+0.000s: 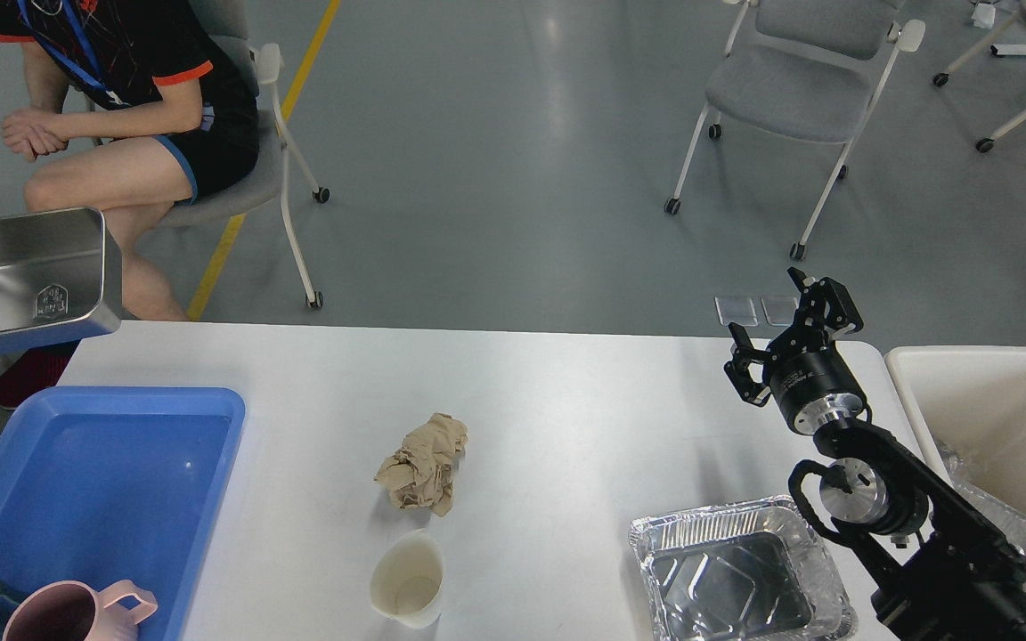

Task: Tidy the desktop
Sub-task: 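Lift the steel tray and lower it into the blue tray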

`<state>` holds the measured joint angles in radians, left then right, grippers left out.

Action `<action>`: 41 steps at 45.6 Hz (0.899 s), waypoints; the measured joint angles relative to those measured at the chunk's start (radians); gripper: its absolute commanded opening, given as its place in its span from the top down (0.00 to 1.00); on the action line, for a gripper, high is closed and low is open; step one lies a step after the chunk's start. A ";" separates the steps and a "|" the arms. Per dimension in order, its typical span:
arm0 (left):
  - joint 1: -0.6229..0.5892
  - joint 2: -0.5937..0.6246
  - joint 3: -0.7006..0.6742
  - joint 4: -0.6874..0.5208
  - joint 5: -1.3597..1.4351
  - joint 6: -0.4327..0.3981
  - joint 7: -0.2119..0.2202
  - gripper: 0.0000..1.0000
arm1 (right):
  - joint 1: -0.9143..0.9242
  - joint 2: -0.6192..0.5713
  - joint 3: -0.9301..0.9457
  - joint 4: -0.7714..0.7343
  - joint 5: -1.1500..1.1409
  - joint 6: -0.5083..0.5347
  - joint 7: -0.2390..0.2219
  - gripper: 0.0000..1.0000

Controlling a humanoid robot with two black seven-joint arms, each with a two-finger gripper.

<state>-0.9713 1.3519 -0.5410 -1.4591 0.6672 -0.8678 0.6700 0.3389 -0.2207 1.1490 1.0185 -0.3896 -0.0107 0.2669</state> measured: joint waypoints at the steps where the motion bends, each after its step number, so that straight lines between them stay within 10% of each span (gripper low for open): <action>1: 0.007 -0.013 0.007 0.016 0.000 0.015 0.000 1.00 | 0.000 0.000 0.000 0.000 0.000 0.000 0.000 0.00; 22: 0.269 -0.473 0.047 0.653 0.002 0.280 0.000 1.00 | -0.013 0.001 -0.002 0.001 -0.001 0.000 0.000 0.00; 41: 0.332 -0.655 0.042 0.832 -0.003 0.390 -0.024 0.88 | -0.019 0.000 -0.002 0.000 -0.002 0.000 0.000 0.00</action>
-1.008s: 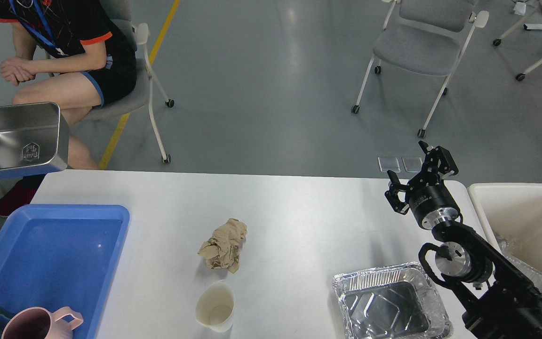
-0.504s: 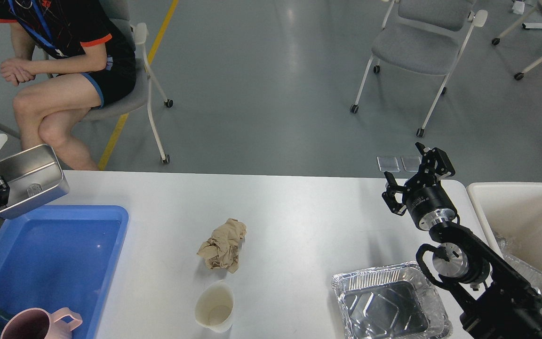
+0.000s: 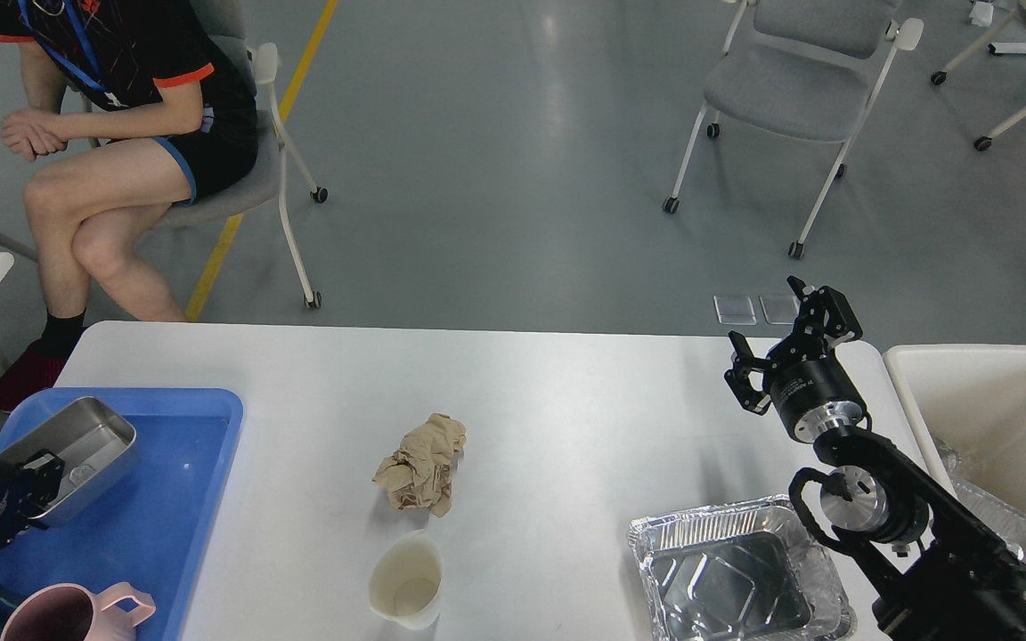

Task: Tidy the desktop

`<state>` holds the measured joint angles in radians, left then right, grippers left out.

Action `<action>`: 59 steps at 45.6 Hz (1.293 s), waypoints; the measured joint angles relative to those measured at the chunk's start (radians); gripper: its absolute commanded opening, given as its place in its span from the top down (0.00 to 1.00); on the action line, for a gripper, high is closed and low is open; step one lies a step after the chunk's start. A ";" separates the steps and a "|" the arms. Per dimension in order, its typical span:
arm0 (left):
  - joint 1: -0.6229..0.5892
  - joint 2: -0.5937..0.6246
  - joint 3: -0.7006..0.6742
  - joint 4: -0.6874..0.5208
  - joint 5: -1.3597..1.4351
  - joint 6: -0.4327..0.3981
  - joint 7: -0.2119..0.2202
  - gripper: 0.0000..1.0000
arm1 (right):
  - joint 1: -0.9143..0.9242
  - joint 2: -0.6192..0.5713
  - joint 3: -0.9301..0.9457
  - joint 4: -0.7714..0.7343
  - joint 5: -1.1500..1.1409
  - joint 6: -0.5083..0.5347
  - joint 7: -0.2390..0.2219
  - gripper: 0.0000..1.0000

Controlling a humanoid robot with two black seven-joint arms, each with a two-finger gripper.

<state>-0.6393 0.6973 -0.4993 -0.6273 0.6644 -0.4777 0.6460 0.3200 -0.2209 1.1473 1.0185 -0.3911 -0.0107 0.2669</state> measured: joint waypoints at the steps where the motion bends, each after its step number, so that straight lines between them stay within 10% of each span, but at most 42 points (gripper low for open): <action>1: 0.000 -0.003 0.000 0.001 0.000 0.001 0.000 0.84 | -0.001 0.000 0.000 0.000 0.000 0.000 0.000 0.00; 19: 0.017 -0.012 0.005 0.002 0.000 0.081 0.000 0.25 | -0.008 0.001 0.000 0.000 0.000 0.000 0.000 0.00; 37: -0.081 0.001 -0.097 -0.021 -0.093 -0.051 -0.004 0.24 | -0.005 0.006 0.000 0.000 0.000 0.000 0.000 0.00; 59: -0.062 -0.225 -0.621 -0.095 -0.235 -0.055 -0.031 0.03 | -0.006 0.008 0.000 0.000 0.000 -0.001 0.000 0.00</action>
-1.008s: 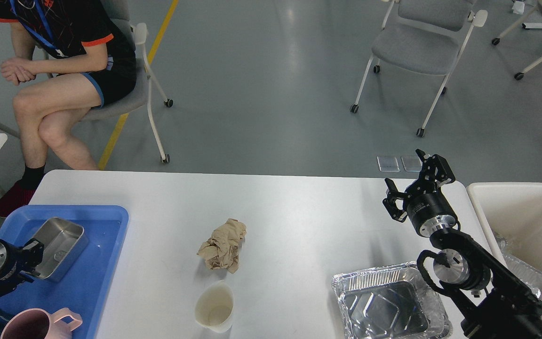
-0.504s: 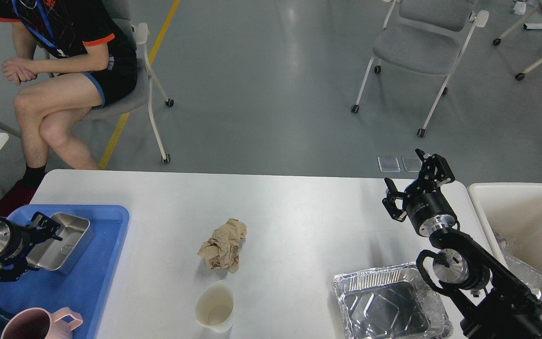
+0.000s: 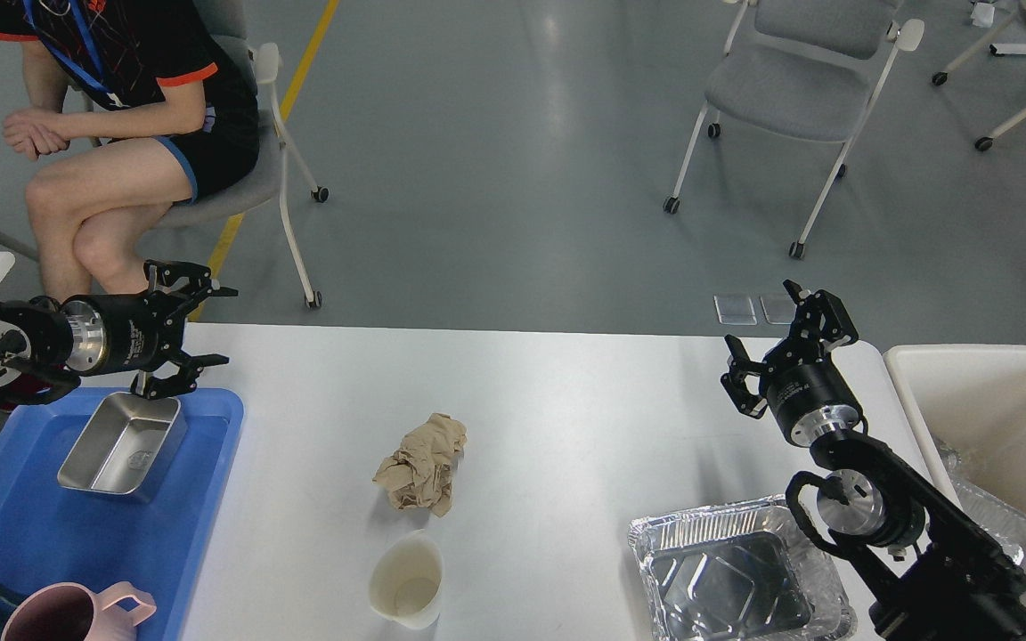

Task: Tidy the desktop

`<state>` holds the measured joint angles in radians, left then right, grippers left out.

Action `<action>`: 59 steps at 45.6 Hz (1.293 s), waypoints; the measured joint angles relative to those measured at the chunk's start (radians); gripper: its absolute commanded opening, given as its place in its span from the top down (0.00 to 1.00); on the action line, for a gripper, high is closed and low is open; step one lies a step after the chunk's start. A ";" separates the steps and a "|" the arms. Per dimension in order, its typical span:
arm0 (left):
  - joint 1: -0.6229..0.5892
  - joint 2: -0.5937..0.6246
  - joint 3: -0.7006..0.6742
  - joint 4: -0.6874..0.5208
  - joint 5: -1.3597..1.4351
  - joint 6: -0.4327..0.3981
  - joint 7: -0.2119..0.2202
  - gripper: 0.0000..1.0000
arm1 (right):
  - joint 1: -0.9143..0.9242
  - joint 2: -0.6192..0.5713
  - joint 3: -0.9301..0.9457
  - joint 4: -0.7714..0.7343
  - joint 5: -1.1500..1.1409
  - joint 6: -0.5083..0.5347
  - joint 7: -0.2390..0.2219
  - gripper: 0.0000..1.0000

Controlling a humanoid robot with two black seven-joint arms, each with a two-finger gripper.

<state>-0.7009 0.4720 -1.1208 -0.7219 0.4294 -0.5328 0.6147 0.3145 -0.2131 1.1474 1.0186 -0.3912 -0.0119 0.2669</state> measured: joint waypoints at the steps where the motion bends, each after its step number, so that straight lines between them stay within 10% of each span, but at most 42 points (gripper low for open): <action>1: 0.010 -0.013 -0.022 0.000 -0.018 0.001 -0.005 0.03 | 0.000 0.000 0.000 0.000 0.000 0.000 0.000 0.00; 7: 0.076 -0.094 -0.158 0.002 -0.085 0.003 -0.104 0.03 | 0.000 0.000 0.000 0.000 0.000 0.000 0.000 0.00; 17: 0.152 -0.184 -0.229 0.008 -0.099 0.064 -0.428 0.03 | 0.002 -0.002 0.000 0.000 0.000 0.000 0.000 0.00; 27: 0.201 -0.231 -0.235 0.013 -0.112 0.139 -0.602 0.03 | 0.023 -0.009 -0.003 -0.037 -0.003 0.000 -0.005 0.00; 40: 0.208 -0.277 -0.218 0.013 -0.113 0.163 -0.632 0.03 | 0.187 -0.231 -0.275 -0.040 0.011 0.001 -0.081 0.00; 59: 0.206 -0.318 -0.163 0.012 -0.112 0.172 -0.626 0.03 | 0.501 -0.865 -0.897 0.350 0.099 0.133 -0.373 0.00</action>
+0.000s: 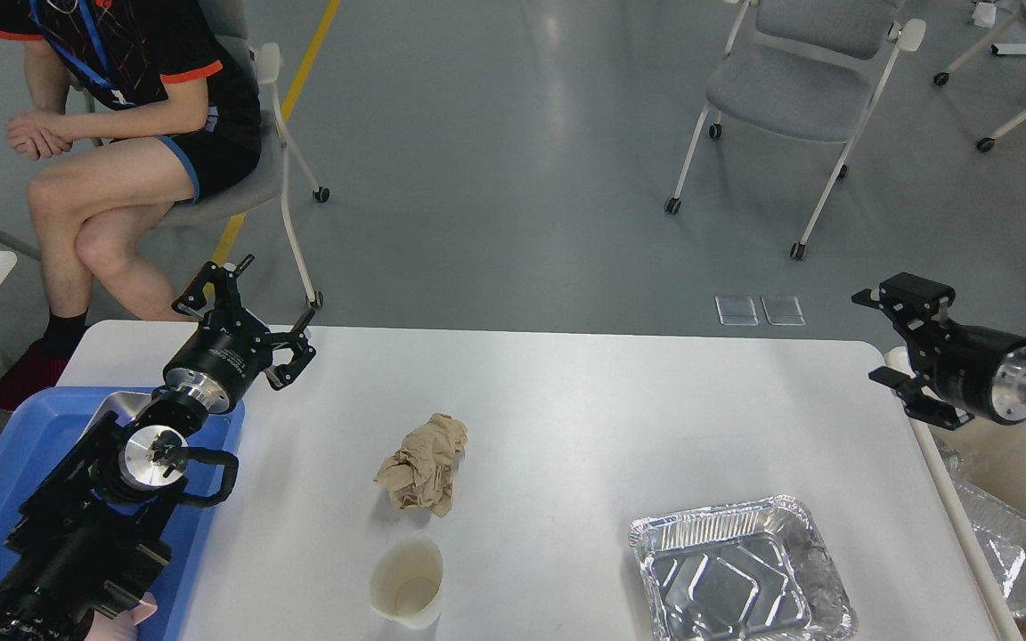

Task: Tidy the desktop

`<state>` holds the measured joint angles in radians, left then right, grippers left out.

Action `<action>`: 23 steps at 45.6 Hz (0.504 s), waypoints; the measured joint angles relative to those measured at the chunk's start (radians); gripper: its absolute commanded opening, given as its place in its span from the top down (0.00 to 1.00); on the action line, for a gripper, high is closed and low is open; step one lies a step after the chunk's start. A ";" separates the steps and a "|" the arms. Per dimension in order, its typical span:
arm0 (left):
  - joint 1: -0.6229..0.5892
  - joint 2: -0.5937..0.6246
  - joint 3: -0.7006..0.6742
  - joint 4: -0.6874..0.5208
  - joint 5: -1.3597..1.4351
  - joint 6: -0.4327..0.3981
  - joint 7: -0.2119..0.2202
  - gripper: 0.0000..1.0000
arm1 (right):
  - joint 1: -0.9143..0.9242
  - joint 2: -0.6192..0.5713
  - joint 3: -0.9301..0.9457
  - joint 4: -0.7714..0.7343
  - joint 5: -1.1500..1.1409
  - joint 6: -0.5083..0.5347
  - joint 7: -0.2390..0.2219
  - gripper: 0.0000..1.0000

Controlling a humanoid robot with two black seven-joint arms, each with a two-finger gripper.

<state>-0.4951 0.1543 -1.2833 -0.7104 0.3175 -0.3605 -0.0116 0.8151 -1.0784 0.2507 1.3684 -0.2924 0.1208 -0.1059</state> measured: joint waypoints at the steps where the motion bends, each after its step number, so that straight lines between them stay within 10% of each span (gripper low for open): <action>1: 0.000 -0.001 0.001 0.000 0.000 0.000 0.000 0.03 | 0.005 -0.025 -0.013 0.026 -0.001 0.008 -0.012 0.00; 23: 0.002 -0.002 0.044 0.000 0.000 0.044 -0.002 0.03 | 0.015 -0.595 -0.038 0.328 -0.164 0.289 -0.066 0.00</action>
<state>-0.4928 0.1518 -1.2388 -0.7104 0.3175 -0.3161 -0.0140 0.8301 -1.6736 0.2124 1.6959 -0.4562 0.4095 -0.1714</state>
